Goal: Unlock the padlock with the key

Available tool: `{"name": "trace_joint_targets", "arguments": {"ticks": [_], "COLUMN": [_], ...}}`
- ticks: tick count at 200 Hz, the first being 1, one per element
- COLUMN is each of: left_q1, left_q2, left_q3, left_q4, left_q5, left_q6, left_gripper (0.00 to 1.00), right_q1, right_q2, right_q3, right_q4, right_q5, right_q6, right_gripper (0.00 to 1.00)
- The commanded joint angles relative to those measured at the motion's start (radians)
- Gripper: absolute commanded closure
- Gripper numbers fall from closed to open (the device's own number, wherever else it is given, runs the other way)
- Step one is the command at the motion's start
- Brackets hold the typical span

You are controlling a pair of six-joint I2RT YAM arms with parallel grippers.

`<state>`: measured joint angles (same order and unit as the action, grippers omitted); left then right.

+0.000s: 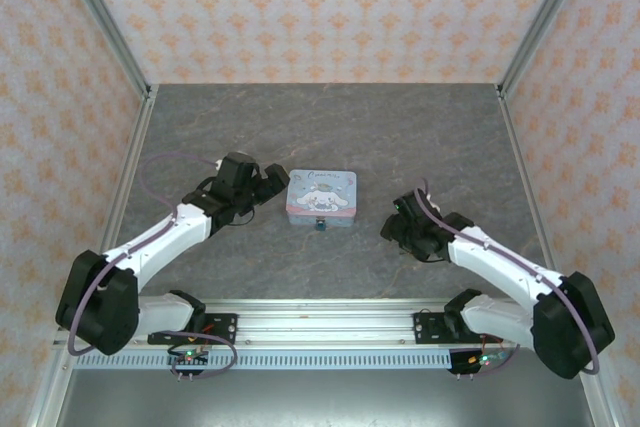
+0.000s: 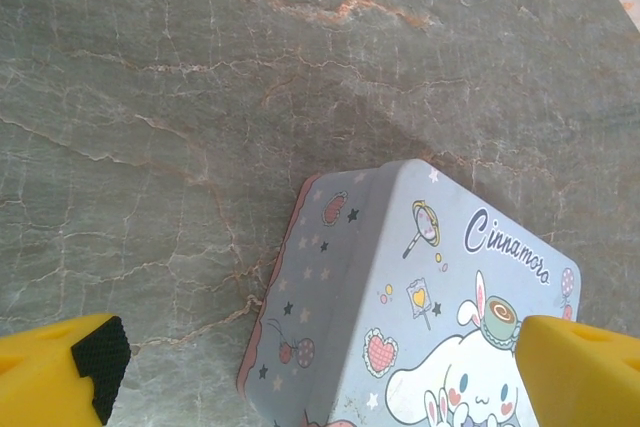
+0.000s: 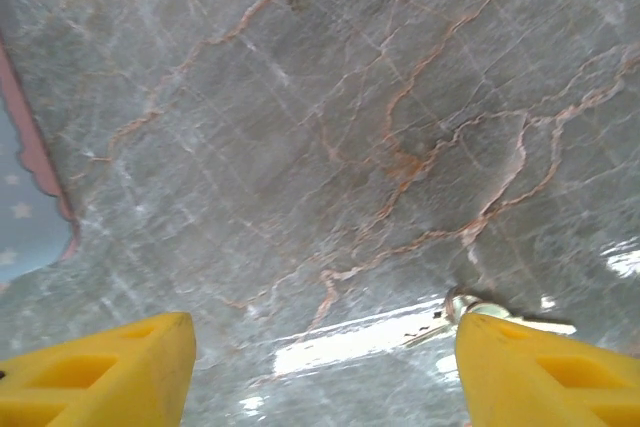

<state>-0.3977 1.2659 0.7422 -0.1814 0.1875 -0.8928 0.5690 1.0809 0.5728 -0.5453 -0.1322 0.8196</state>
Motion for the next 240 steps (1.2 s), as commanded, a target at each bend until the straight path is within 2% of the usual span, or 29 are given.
{"name": "trace_joint_targets", "arguments": {"ticks": [1, 122, 240], "left_q1": [-0.005, -0.005, -0.005], "left_q2": [0.022, 0.077, 0.085], "left_q3": [0.019, 0.05, 0.046], "left_q4": [0.031, 0.036, 0.034], "left_q5": [0.014, 0.024, 0.018], "left_q6": [-0.006, 0.002, 0.008], "left_gripper": [0.0, 0.0, 0.0], "right_q1": [0.016, -0.004, -0.082], "right_q2": [-0.015, 0.026, 0.205], "right_q3": [-0.012, -0.134, 0.004], "right_q4": [-0.006, 0.097, 0.061], "right_q5": [-0.003, 0.018, 0.036], "right_q6": [0.094, 0.166, 0.06], "right_gripper": [0.31, 0.32, 0.42]}}
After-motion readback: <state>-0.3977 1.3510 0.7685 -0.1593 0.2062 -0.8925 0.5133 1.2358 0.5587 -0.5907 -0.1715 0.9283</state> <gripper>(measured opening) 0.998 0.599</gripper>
